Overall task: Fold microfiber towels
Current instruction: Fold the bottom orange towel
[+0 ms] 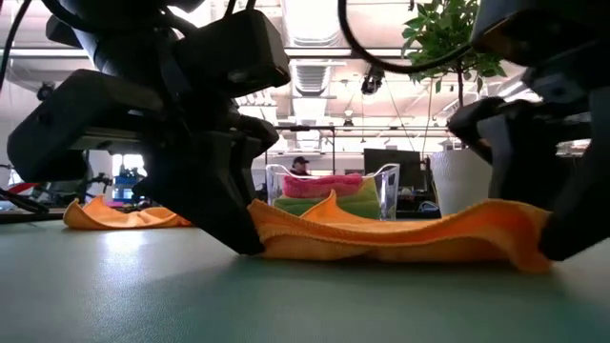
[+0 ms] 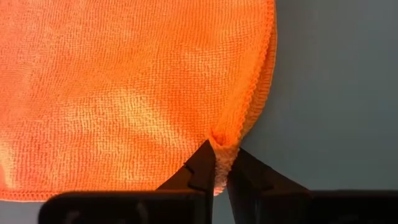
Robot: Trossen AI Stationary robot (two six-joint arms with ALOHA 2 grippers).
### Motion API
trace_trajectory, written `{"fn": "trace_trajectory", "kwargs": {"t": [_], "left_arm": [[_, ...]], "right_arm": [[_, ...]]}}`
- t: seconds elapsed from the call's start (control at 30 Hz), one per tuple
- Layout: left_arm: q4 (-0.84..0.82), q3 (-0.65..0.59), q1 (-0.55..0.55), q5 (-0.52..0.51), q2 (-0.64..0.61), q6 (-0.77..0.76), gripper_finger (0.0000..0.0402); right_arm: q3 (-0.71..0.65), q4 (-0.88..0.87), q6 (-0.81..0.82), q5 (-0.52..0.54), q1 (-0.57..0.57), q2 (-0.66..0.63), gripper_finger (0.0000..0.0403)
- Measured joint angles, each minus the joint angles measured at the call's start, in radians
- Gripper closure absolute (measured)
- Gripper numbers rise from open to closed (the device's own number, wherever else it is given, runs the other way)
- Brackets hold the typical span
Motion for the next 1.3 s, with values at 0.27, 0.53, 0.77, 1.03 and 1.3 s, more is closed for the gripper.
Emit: {"fn": "trace_trajectory", "kwargs": {"t": [0.27,0.53,0.77,1.03,1.3], "left_arm": [[0.001,0.000,-0.001,0.006,0.000,-0.069,0.0385],[-0.003,0.021,-0.002,0.113,-0.027,-0.217,0.0385],[-0.013,0.026,-0.003,0.164,-0.108,-0.261,0.0385],[-0.027,0.026,-0.004,0.235,-0.230,-0.366,0.0385],[-0.030,0.014,0.019,0.161,-0.262,-0.410,0.0385]], "right_arm": [[-0.002,0.009,0.059,-0.028,-0.004,0.025,0.0292],[0.037,-0.010,0.152,-0.070,-0.003,0.011,0.0389],[0.152,-0.107,0.151,-0.085,0.005,0.009,0.0393],[0.324,-0.404,0.218,-0.076,0.022,0.007,0.0394],[0.404,-0.685,0.473,0.100,0.010,0.007,0.0394]]}}
